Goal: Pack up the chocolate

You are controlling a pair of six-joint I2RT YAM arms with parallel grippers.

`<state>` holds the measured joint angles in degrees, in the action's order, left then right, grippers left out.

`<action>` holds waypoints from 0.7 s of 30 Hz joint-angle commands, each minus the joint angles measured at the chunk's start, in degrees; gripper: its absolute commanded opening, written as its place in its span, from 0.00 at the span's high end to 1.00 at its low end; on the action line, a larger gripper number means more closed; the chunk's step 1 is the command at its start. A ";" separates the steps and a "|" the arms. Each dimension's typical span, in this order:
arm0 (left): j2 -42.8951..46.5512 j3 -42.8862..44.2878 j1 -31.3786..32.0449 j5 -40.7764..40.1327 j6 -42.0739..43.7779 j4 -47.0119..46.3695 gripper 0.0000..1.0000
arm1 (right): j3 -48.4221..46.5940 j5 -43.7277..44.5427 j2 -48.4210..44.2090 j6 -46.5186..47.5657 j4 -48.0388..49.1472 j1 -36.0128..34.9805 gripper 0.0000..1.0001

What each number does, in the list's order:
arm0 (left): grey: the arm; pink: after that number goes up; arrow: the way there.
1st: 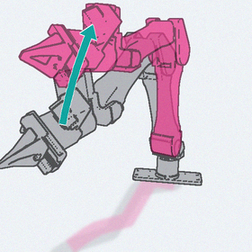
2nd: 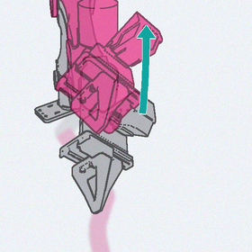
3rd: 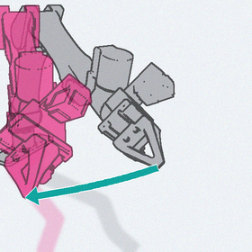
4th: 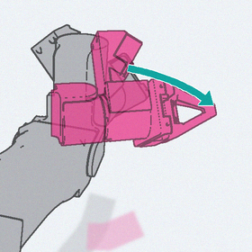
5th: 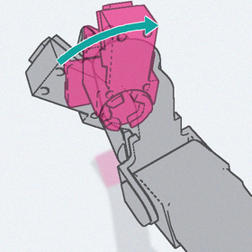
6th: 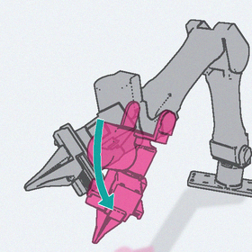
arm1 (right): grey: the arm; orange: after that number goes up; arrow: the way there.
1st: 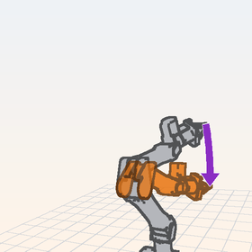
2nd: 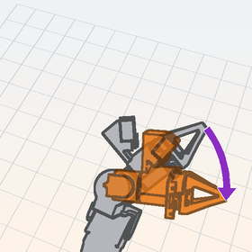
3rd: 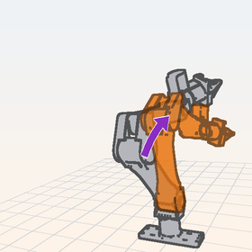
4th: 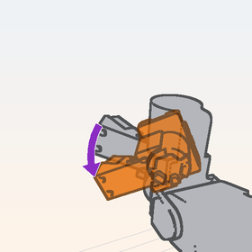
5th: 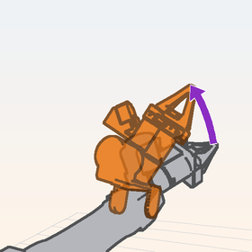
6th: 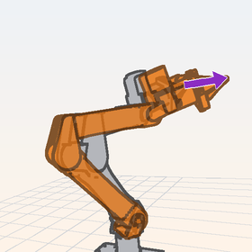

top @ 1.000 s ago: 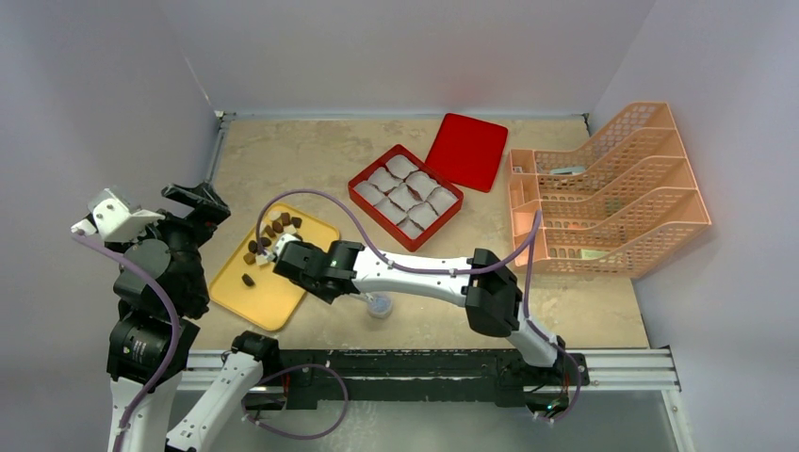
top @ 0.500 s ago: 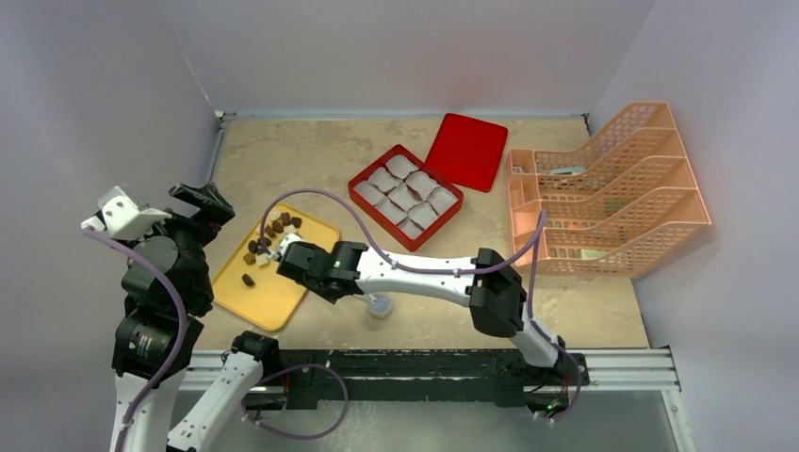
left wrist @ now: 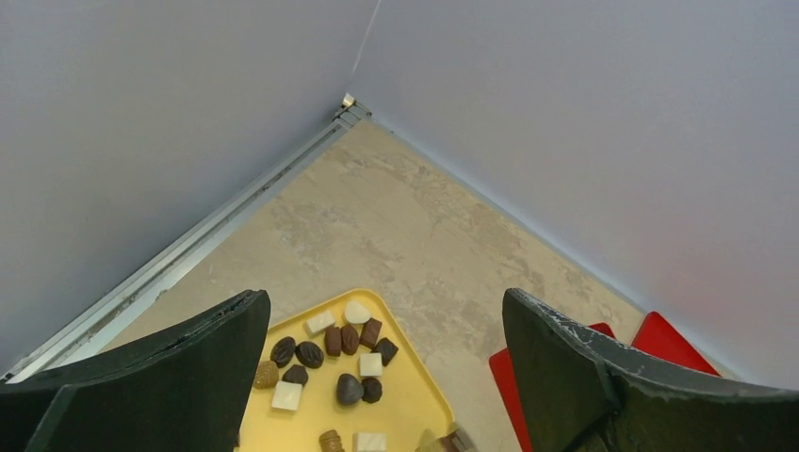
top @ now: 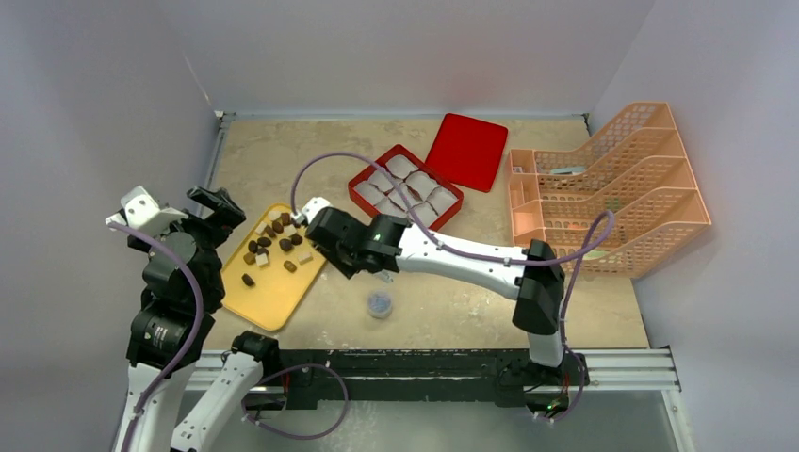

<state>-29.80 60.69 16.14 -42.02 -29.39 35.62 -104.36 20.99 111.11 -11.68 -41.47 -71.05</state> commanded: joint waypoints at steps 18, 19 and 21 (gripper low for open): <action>-8.06 -11.75 -0.15 14.16 0.97 -8.59 0.07 | 2.91 5.13 -10.13 4.74 5.01 24.52 0.73; -8.54 -12.06 -0.15 14.77 1.06 -8.69 0.07 | 2.37 5.10 -9.34 5.00 5.26 25.23 0.73; -9.54 -12.48 -0.15 15.73 1.38 -8.64 0.08 | 1.35 4.78 -7.76 5.49 5.81 26.59 0.73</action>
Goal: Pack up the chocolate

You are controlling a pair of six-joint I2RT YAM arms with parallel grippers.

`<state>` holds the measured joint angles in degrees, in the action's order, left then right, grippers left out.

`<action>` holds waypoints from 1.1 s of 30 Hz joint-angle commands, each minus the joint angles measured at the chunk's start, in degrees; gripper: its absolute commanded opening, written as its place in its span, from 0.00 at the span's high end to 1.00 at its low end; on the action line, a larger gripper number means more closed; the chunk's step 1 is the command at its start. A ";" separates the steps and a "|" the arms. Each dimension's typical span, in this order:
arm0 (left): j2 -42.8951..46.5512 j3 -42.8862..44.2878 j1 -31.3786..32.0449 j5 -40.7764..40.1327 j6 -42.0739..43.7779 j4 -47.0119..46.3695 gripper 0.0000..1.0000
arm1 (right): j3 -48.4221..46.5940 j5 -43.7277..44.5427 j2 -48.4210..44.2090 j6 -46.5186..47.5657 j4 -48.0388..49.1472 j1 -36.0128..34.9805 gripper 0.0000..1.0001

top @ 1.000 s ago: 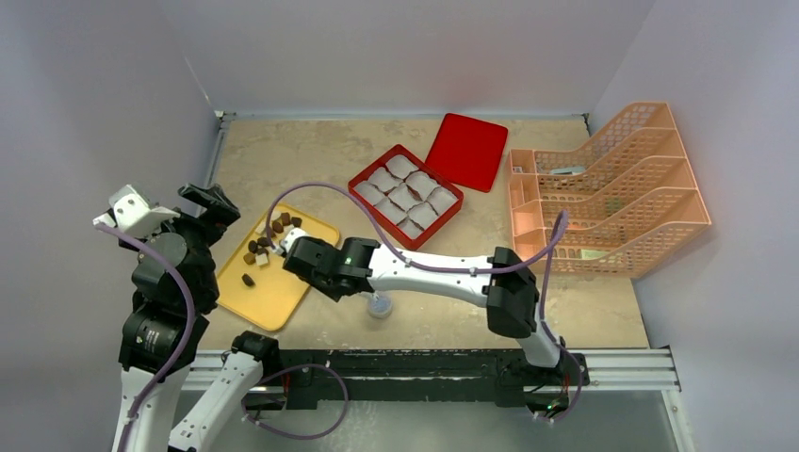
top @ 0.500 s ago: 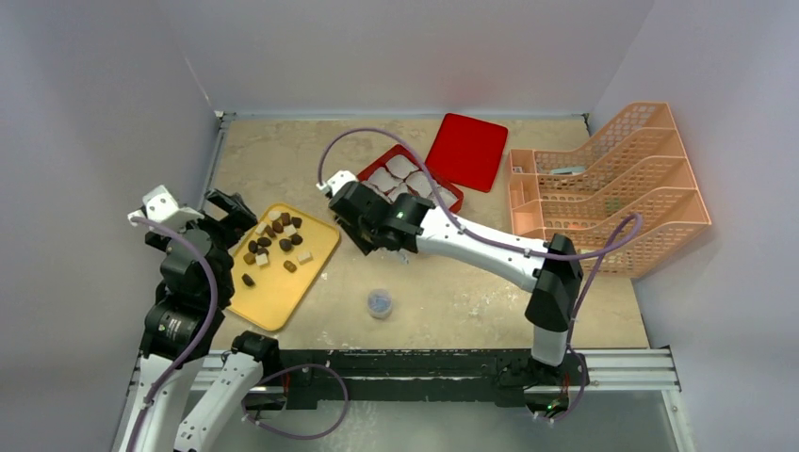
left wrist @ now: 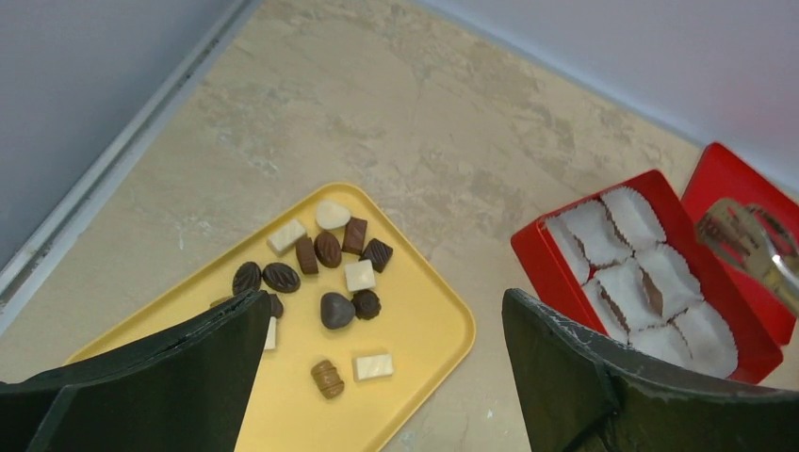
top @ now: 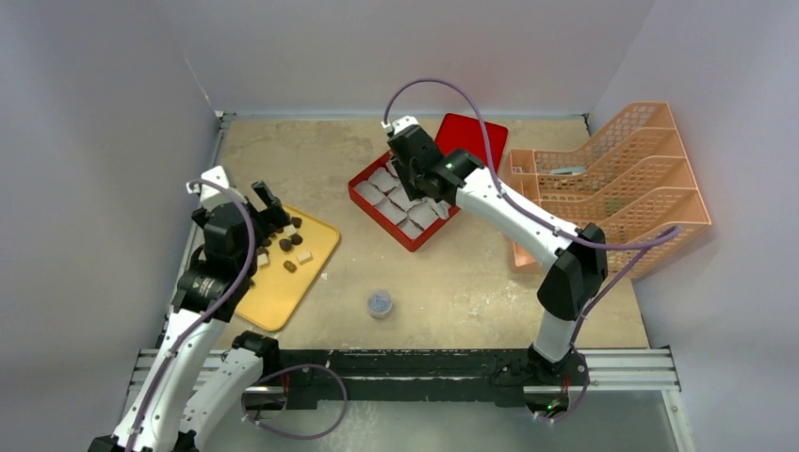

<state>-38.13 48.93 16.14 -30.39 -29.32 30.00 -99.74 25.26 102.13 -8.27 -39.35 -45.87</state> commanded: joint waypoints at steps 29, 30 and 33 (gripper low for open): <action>-0.48 -1.11 -0.15 2.80 2.69 -3.45 0.08 | -12.46 -2.89 16.24 4.23 6.08 7.46 0.68; -0.46 -1.16 -0.15 2.74 2.69 -3.45 0.08 | -12.61 -2.83 16.50 4.23 5.94 7.46 0.68; -0.28 -1.13 -0.15 2.57 2.78 -3.37 0.08 | -12.92 -2.86 17.25 3.97 5.86 7.44 0.67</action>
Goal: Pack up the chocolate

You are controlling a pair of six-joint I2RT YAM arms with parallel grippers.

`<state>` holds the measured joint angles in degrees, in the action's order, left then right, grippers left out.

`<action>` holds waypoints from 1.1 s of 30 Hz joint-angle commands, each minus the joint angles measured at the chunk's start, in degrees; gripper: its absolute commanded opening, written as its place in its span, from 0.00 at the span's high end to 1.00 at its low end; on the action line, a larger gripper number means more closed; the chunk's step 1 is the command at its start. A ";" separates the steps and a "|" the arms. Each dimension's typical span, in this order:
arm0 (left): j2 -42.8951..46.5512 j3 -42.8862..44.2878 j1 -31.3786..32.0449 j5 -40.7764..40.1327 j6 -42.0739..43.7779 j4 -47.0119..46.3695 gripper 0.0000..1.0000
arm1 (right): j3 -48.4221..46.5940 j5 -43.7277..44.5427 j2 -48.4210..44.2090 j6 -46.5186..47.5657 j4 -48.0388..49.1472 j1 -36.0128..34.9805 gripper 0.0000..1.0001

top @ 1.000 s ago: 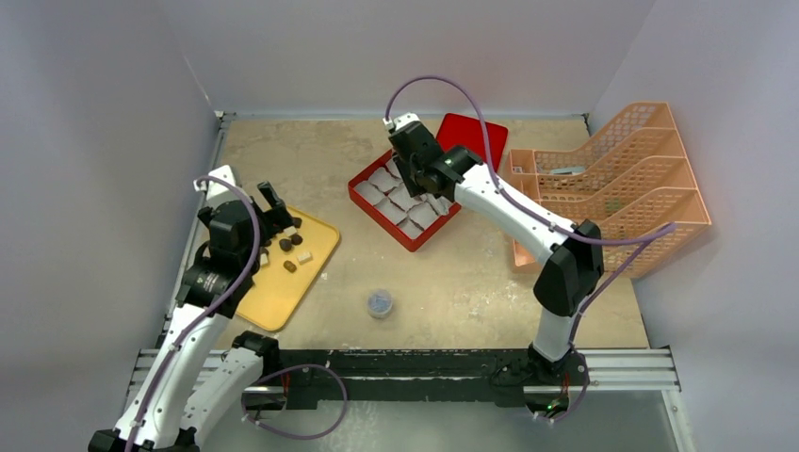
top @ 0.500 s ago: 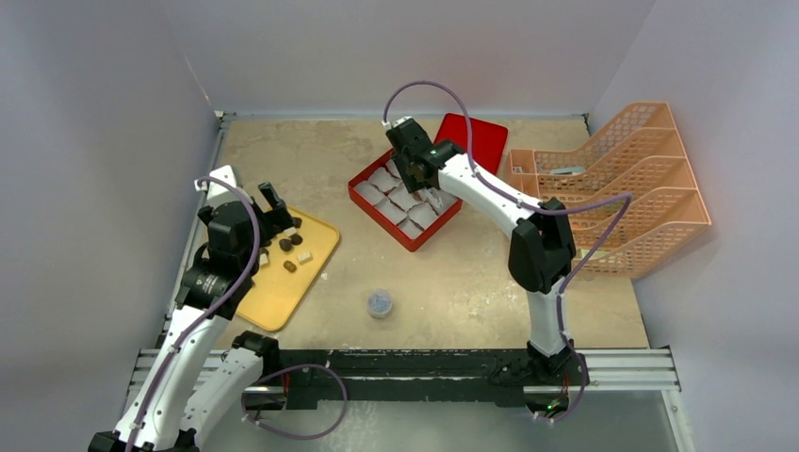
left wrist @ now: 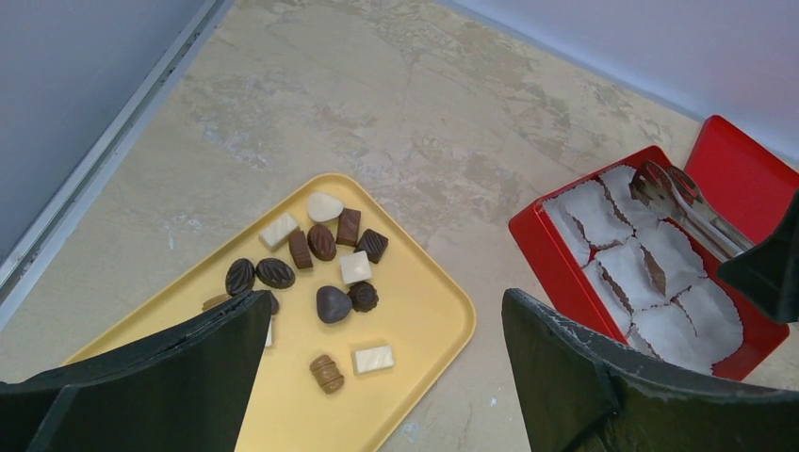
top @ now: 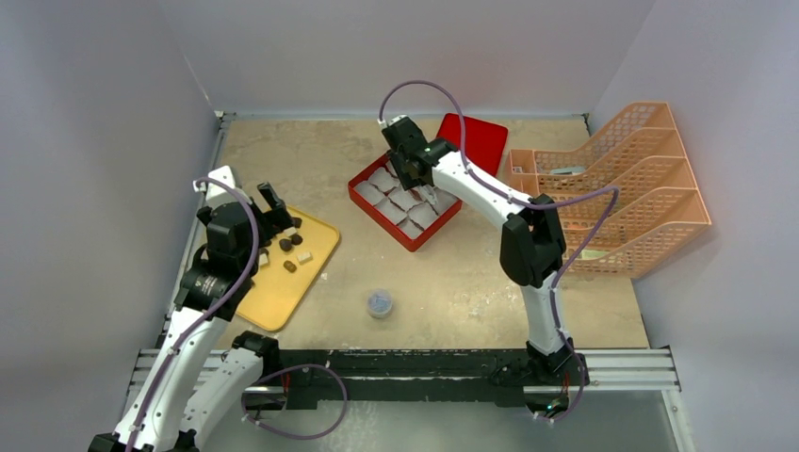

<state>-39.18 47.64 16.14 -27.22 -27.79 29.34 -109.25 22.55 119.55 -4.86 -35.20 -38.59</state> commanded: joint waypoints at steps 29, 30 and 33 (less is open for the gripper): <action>1.83 0.16 -0.15 -1.58 0.98 -2.18 0.08 | -4.79 1.53 -3.37 0.11 -2.34 0.09 0.58; 1.87 0.17 -0.15 -1.59 0.92 -2.14 0.08 | -4.68 1.31 -3.82 -0.19 -2.72 0.03 0.58; 1.99 0.28 -0.15 -1.65 0.75 -2.05 0.08 | -4.49 0.10 -5.21 -1.06 -4.12 -0.08 0.58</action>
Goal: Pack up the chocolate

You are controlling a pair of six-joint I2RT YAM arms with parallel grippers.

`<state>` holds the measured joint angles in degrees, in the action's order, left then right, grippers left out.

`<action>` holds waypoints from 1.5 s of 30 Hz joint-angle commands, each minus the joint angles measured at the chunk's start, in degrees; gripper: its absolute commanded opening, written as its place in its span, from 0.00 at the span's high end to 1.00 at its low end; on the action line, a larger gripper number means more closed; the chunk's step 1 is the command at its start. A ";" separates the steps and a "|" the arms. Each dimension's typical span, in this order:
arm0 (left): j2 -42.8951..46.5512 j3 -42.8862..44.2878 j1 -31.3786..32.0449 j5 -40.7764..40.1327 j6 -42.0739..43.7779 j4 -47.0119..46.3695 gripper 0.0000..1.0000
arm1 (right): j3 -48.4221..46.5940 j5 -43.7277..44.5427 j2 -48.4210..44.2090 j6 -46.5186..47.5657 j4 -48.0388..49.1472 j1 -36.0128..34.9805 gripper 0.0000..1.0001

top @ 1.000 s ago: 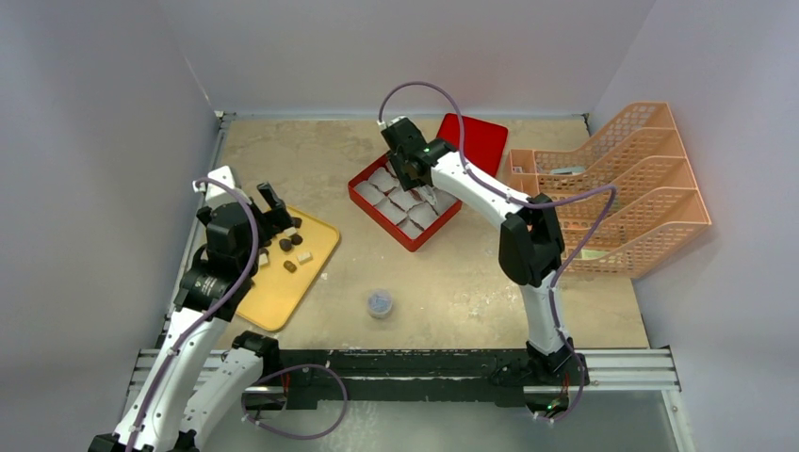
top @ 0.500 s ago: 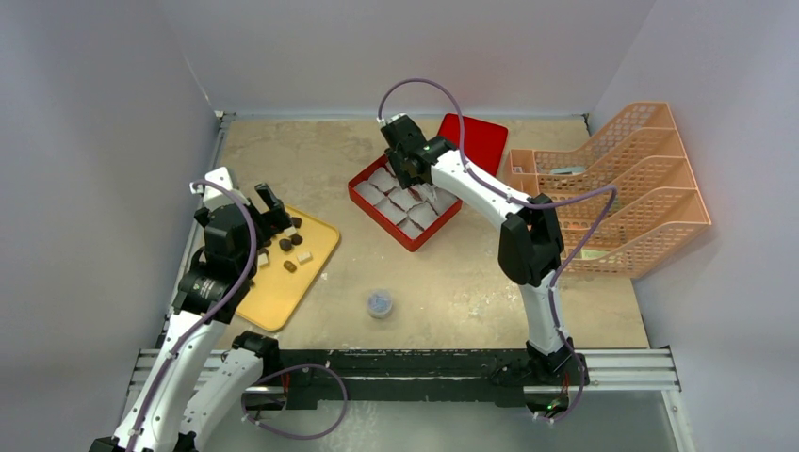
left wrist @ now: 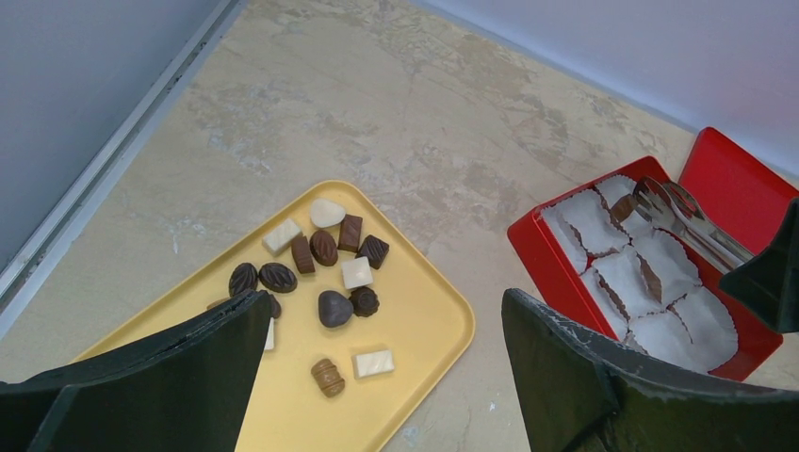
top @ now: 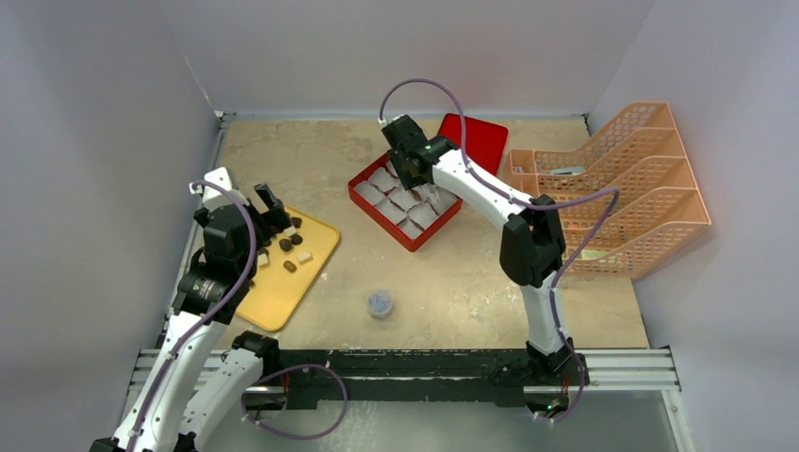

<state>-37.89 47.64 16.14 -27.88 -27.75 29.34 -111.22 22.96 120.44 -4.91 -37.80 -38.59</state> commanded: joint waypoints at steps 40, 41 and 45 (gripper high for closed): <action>10.06 18.93 -0.15 -13.99 -1.20 5.46 0.09 | 0.22 -5.23 -6.81 -1.62 3.62 -29.42 0.57; 10.09 19.00 -0.15 -14.04 -1.17 5.46 0.09 | -0.24 -4.85 -5.99 -1.68 3.27 -30.06 0.57; 10.37 19.07 -0.15 -14.13 -1.17 5.72 0.09 | -2.60 -2.48 -2.72 -2.09 0.40 -31.48 0.57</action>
<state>-27.99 65.06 16.14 -40.82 -28.93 35.35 -108.92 17.23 117.27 -6.96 -36.03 -68.99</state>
